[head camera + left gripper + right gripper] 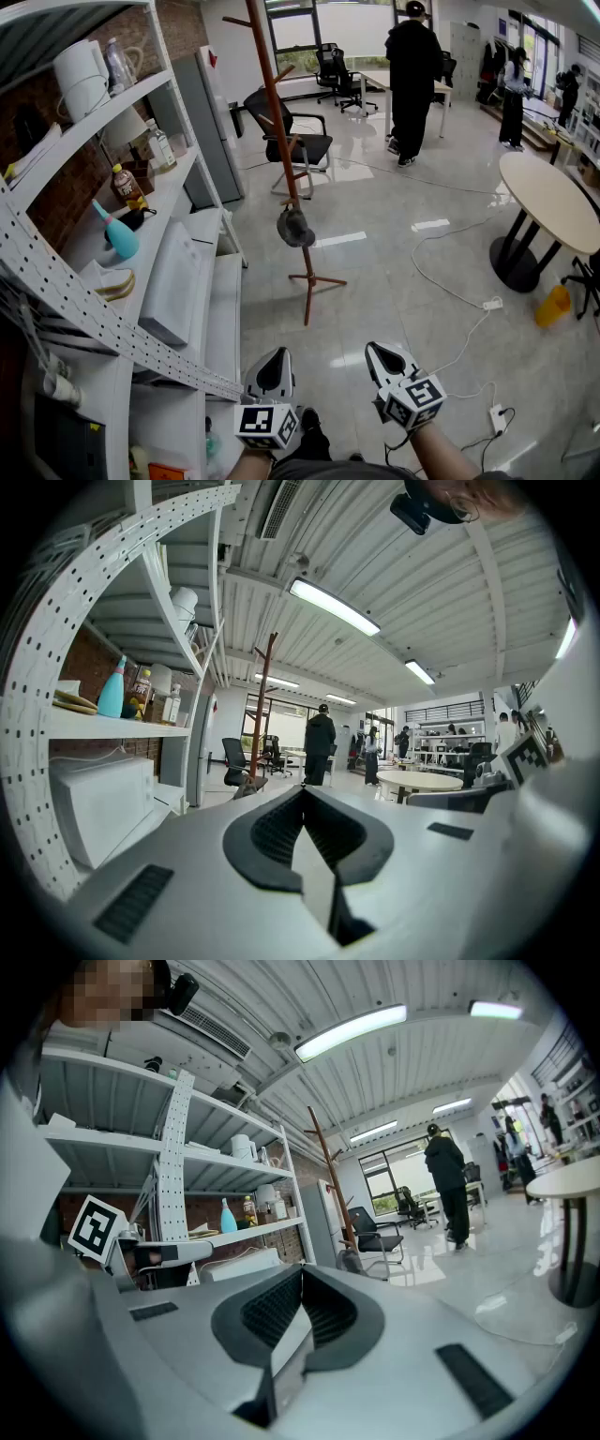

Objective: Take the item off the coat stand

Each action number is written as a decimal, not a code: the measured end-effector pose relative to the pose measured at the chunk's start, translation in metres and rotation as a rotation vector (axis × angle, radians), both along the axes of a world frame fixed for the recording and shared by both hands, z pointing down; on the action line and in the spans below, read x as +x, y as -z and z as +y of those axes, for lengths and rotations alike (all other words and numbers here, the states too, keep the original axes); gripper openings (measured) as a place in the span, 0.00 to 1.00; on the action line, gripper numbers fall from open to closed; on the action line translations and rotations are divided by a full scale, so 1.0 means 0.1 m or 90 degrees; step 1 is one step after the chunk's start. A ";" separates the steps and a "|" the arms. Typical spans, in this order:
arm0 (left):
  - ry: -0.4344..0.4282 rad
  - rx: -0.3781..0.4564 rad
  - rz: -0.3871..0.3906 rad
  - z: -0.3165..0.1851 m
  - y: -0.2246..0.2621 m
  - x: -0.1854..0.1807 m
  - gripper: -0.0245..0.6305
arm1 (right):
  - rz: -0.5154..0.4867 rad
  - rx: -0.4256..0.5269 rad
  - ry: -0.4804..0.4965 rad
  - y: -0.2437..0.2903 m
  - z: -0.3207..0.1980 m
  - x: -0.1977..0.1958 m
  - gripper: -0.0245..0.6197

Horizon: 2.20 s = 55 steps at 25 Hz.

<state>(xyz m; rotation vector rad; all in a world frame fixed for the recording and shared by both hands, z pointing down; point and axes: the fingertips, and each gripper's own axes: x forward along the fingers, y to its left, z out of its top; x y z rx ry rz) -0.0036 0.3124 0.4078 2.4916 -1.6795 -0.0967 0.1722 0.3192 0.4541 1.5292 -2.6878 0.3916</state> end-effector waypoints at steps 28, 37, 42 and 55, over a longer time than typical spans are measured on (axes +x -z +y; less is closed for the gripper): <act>-0.018 0.007 0.030 -2.24 0.04 -1.25 0.05 | -0.005 0.009 -0.049 0.15 -2.36 -1.20 0.05; 0.004 0.013 0.030 -2.72 0.00 -1.37 0.05 | -0.009 0.003 -0.043 0.03 -3.03 -1.27 0.05; -0.012 0.014 0.033 -3.09 -0.05 -1.29 0.05 | -0.017 -0.001 -0.028 0.00 -3.47 -1.32 0.05; 0.008 0.011 0.037 -4.15 -0.17 -1.11 0.05 | 0.006 -0.018 0.032 -0.17 -4.61 -1.20 0.05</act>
